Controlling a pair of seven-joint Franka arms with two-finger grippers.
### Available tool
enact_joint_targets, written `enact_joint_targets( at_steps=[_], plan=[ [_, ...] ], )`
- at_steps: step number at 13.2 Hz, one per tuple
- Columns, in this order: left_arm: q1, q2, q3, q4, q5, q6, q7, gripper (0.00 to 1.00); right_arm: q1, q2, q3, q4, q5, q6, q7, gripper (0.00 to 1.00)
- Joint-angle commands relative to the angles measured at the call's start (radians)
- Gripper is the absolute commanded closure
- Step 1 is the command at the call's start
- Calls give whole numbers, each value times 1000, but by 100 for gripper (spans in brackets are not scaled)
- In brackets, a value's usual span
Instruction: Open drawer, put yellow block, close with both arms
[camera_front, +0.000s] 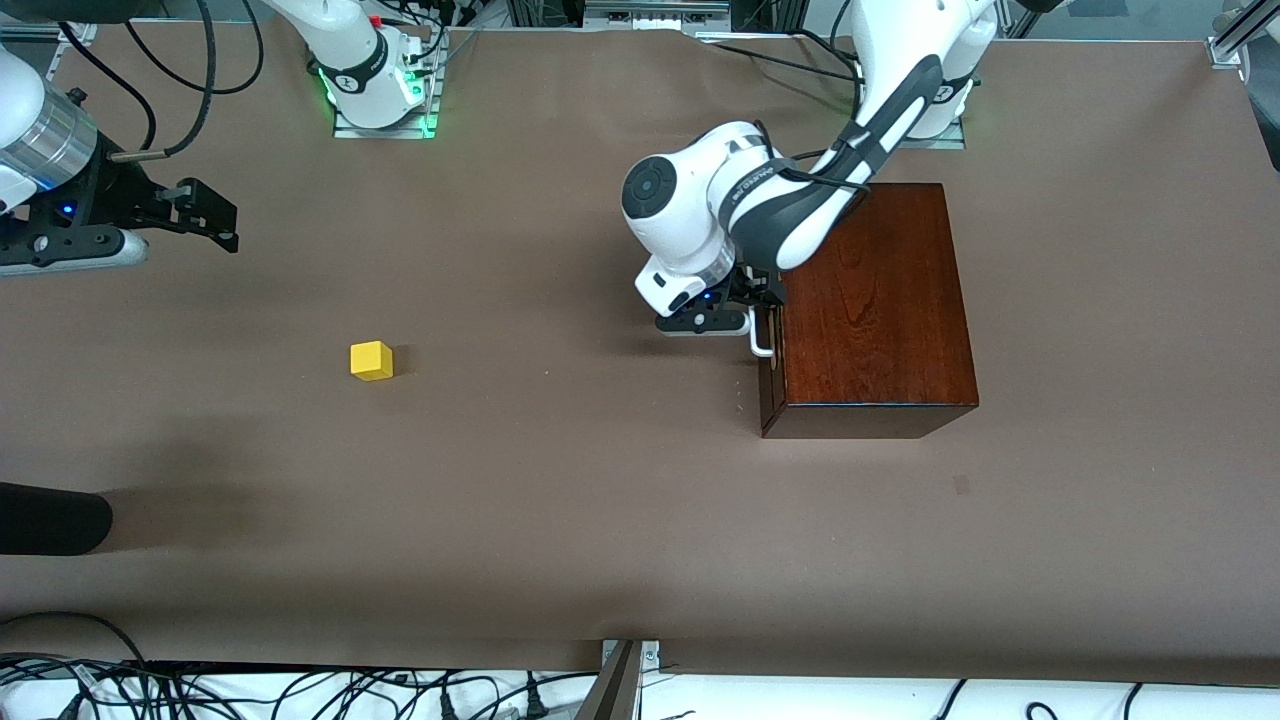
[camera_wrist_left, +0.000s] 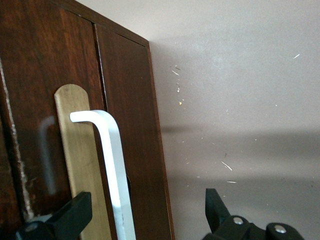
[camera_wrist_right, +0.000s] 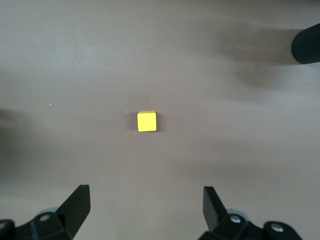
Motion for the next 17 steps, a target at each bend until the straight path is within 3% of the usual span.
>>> enact_joint_targets(
  at_steps=[1, 9, 14, 17],
  plan=[
    [-16, 32, 5, -1, 33, 0, -51, 0, -6, 13, 1, 28, 16, -23, -5, 0],
    [-30, 49, 5, 11, 46, 8, -79, 0, -6, 50, 1, 24, 17, -26, -5, 0],
    [-56, 57, -2, 19, 24, 181, -177, 0, -5, 52, 1, 24, 17, -49, -5, 0],
    [-81, 86, -3, 62, 21, 208, -191, 0, -5, 52, 4, 24, 16, -81, -5, 0]
  ],
)
